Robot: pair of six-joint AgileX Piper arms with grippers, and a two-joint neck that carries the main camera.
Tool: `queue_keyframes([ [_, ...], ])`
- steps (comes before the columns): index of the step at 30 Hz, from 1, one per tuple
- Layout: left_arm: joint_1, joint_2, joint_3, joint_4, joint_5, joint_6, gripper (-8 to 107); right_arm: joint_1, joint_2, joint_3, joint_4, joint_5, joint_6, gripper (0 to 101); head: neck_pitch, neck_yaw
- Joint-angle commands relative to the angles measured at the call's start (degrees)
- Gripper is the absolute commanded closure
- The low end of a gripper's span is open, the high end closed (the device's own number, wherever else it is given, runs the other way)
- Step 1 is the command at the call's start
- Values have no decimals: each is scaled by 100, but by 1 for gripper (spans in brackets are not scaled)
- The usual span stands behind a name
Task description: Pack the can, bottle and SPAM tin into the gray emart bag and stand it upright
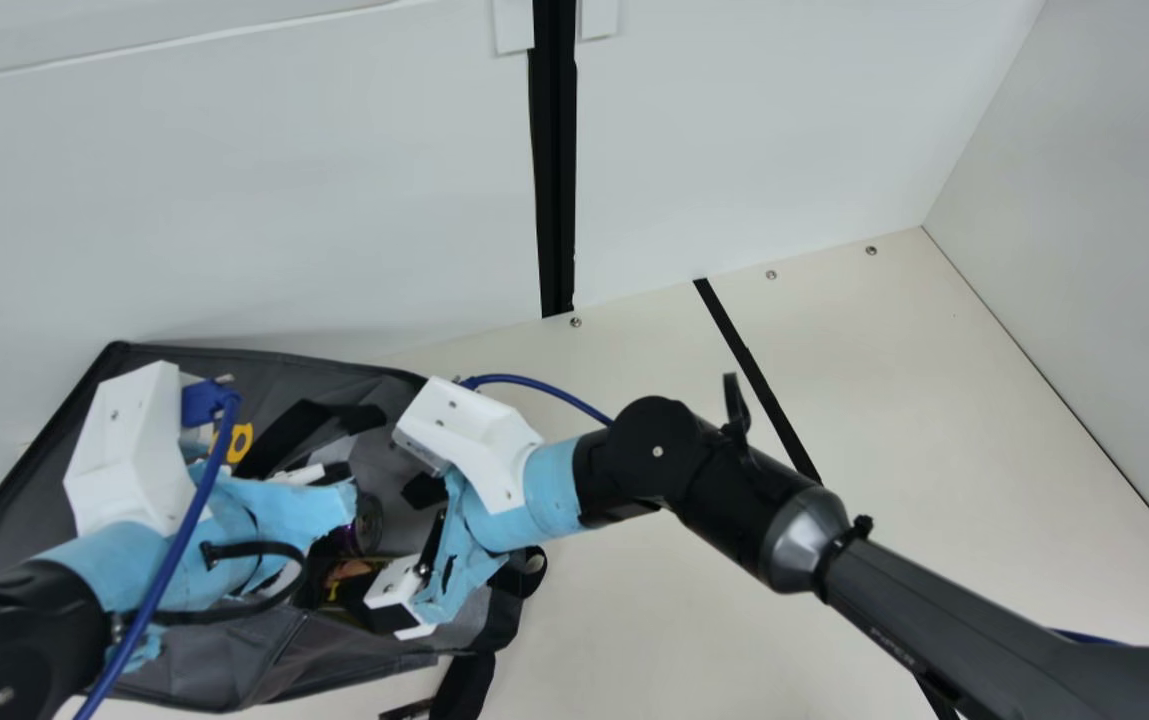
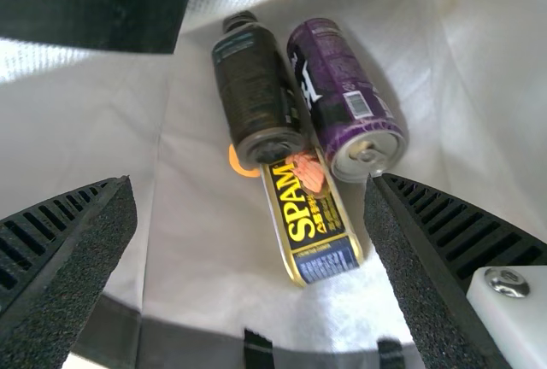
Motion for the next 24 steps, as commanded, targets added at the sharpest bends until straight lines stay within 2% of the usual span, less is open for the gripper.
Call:
queue_keyframes([
  [1,0,0,0,0,0,0,107,-55,-78,63,-8,70,-14,6,-121,-14],
  [24,0,0,0,0,0,0,107,-1252,-1301,727,-205,1160,-320,6,-121,-14],
])
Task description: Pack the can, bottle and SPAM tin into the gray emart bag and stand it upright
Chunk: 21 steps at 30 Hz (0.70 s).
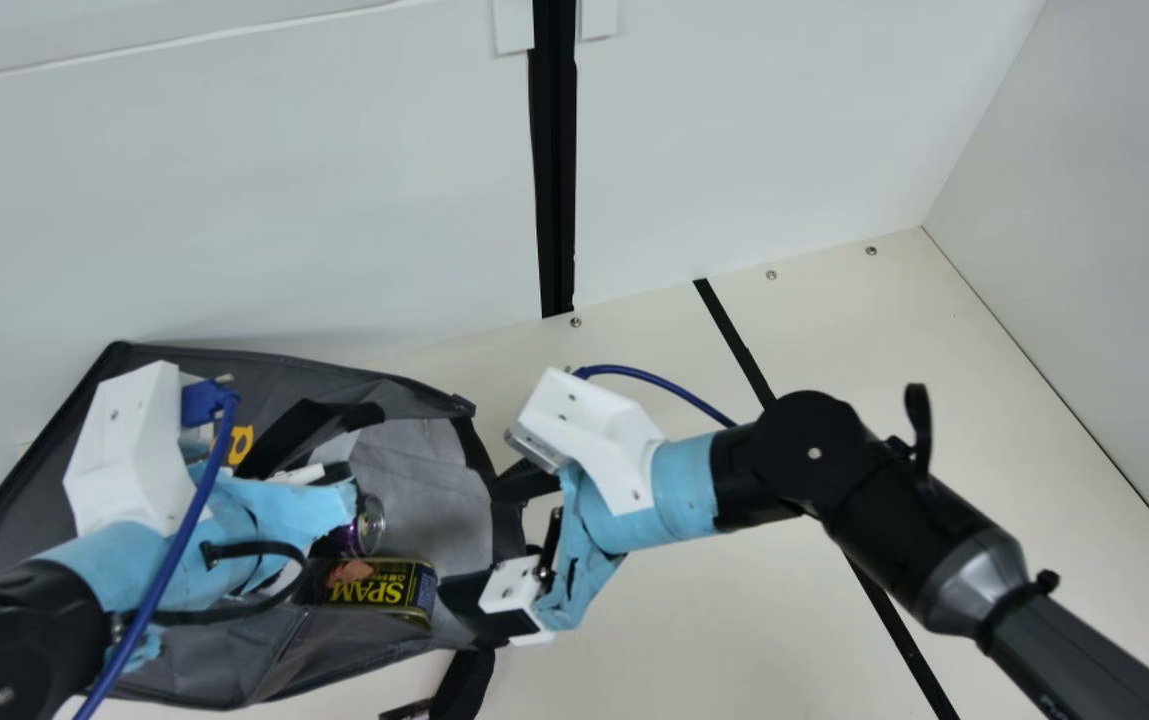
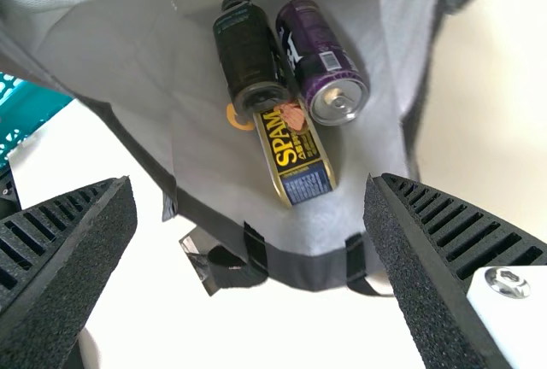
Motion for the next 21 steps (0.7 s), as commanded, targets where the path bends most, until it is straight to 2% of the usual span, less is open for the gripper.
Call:
queue_keyframes([
  [1,0,0,0,0,0,0,107,-132,-104,24,-23,102,-22,6,-121,-14],
  [14,0,0,0,0,0,0,107,-1053,-680,76,-321,674,-42,6,-121,-14],
  [21,0,0,0,0,0,0,107,-1533,-950,46,-537,772,152,6,-121,-14],
])
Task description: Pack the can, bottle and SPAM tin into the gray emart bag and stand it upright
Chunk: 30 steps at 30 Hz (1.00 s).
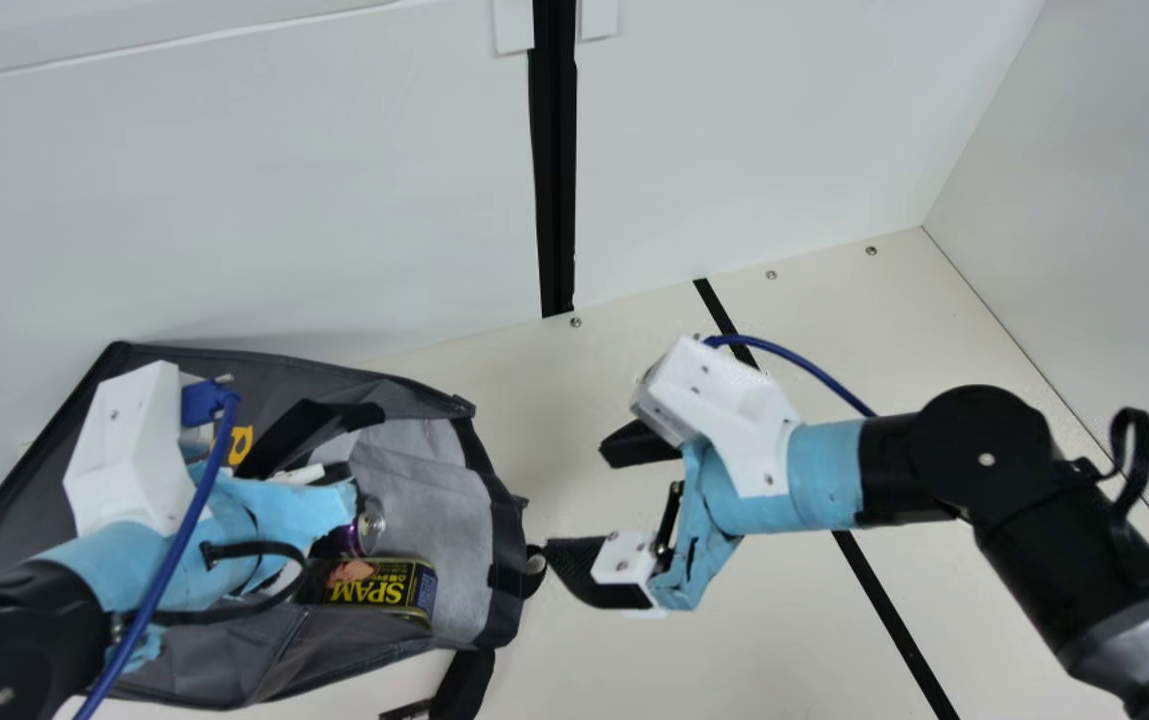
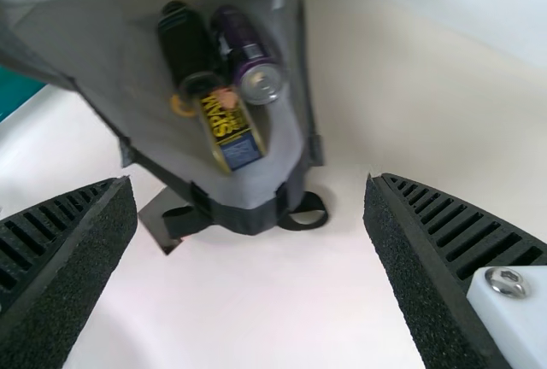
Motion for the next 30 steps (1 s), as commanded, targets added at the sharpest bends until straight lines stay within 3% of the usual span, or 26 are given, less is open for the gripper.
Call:
queue_keyframes([
  [1,0,0,0,0,0,0,107,-143,-66,-4,-98,-24,107,6,-121,-5],
  [11,0,0,0,0,0,0,107,-727,-462,1,-792,-305,809,6,-121,-5],
  [22,0,0,0,0,0,0,107,-1296,-861,46,-2037,-778,1716,6,-121,-5],
  [30,0,0,0,0,0,0,107,-1641,-1070,-10,-2921,-897,2454,6,-121,-5],
])
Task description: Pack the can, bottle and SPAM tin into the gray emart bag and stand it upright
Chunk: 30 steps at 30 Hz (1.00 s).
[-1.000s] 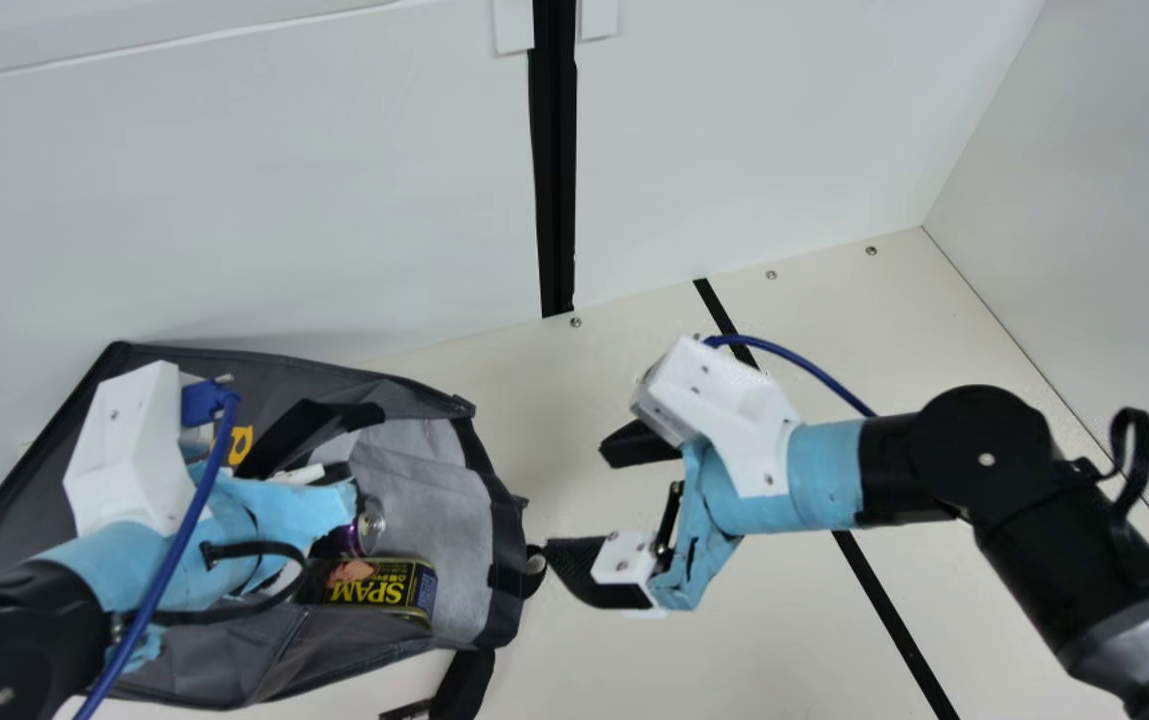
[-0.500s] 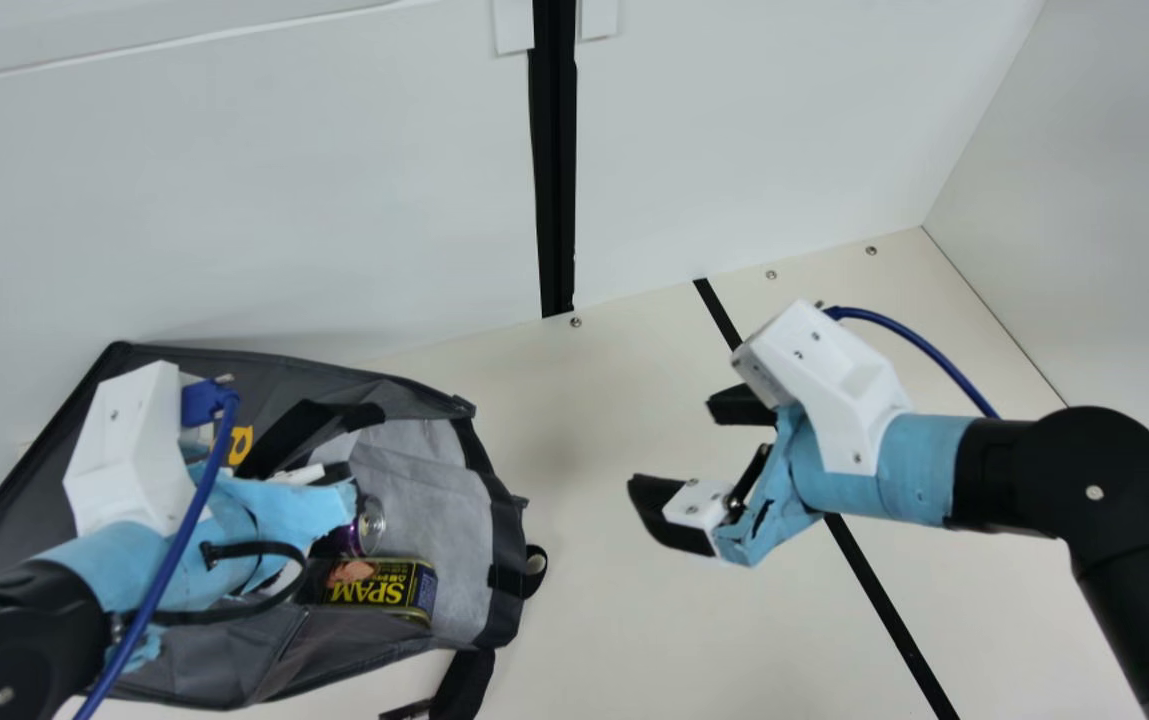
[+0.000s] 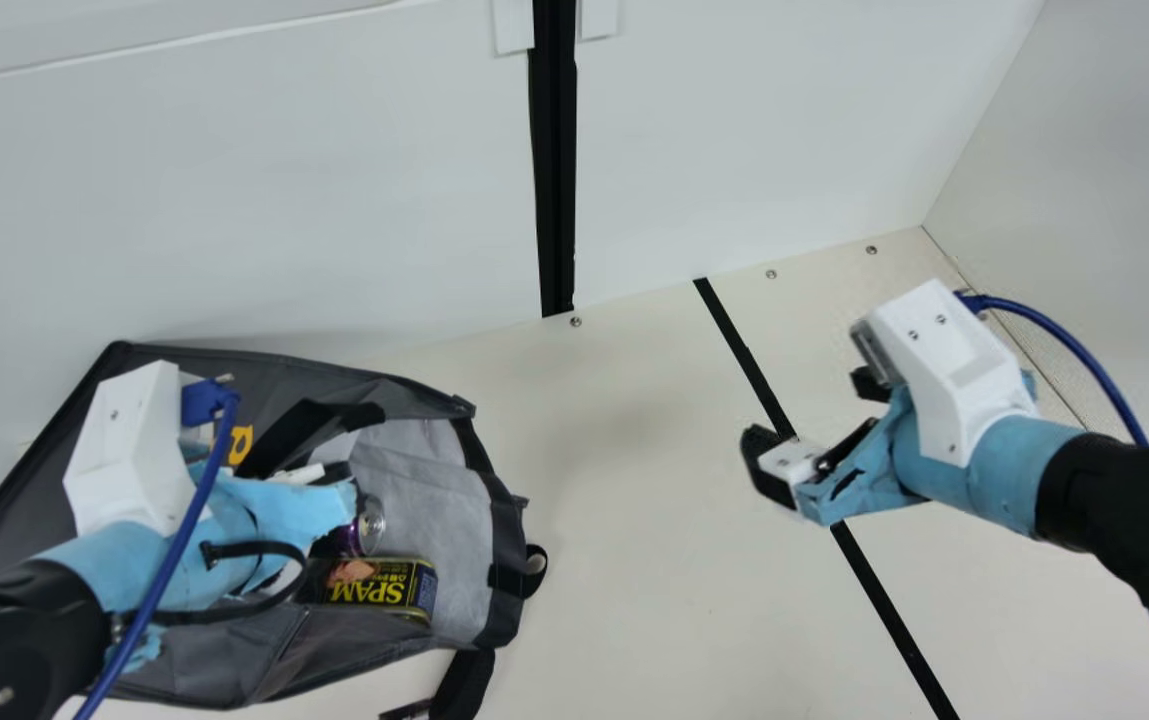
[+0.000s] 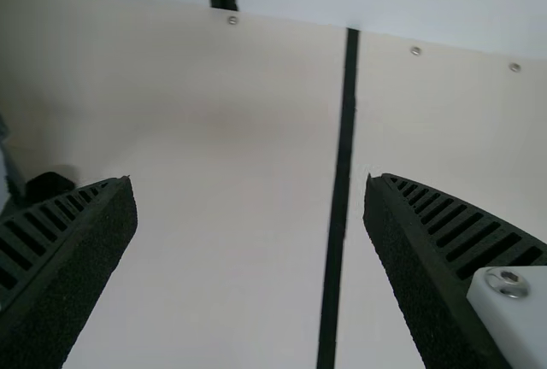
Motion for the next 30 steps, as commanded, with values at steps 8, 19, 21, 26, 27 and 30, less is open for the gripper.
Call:
queue_keyframes([
  [8,0,0,0,0,0,0,107,-213,-244,-68,-1133,41,978,6,-121,-5],
  [19,0,0,0,0,0,0,107,-136,-515,-214,-2412,401,2347,6,-121,-5],
  [21,0,0,0,0,0,0,107,-85,-545,-280,-2619,498,2587,6,-121,-5],
  [26,0,0,0,0,0,0,107,115,-600,-507,-3082,794,3157,6,-121,-5],
  [27,0,0,0,0,0,0,107,147,-609,-561,-3155,862,3251,6,-121,-5],
  [30,0,0,0,0,0,0,107,277,-626,-733,-3392,1083,3556,6,-121,-5],
])
